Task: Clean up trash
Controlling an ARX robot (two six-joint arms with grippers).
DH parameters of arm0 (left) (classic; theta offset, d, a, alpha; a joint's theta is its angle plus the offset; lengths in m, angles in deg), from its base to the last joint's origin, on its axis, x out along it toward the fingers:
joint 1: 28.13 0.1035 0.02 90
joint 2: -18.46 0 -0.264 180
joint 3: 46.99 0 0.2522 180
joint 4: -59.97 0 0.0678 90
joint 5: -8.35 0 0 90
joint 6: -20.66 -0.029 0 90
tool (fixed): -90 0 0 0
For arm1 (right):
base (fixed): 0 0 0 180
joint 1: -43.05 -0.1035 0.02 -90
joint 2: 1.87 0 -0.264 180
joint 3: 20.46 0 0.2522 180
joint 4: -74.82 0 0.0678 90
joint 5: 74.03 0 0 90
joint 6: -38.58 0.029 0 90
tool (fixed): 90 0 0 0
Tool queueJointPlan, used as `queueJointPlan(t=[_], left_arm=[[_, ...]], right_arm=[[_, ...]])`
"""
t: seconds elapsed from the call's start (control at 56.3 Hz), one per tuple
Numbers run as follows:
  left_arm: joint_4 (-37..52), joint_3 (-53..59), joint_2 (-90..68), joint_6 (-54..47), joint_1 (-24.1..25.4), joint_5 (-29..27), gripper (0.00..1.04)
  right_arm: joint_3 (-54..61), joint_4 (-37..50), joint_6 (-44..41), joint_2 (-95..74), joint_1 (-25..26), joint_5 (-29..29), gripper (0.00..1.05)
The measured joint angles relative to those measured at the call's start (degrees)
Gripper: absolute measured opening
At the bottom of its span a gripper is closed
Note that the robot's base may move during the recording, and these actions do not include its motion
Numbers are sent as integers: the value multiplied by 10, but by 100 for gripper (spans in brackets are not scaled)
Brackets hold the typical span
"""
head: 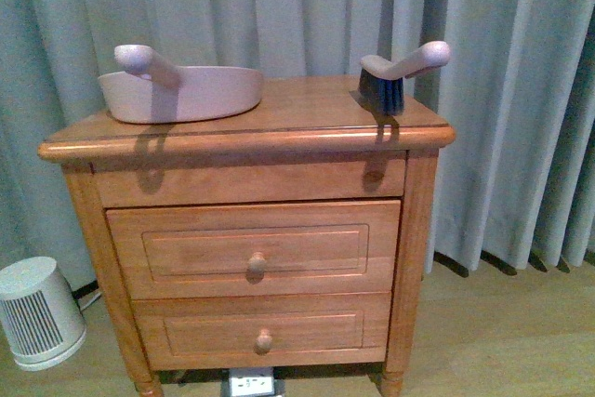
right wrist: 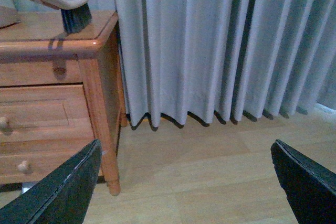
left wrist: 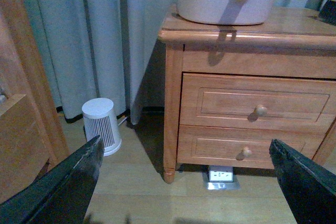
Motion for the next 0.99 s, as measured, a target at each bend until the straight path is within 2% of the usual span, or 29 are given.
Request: queueJointPlan(t=[0.817,0.888,0.994], left_arm=[[-7,-2,-3,6,-3,-9,97],[-33,-21,-50,49,-2,-23,97],[27,-74,-186,57,17,9,97]], right_arm=[[0,0,0,0,0,0,97],[0,0,0,0,0,0,97],[0,0,0,0,0,0,97]])
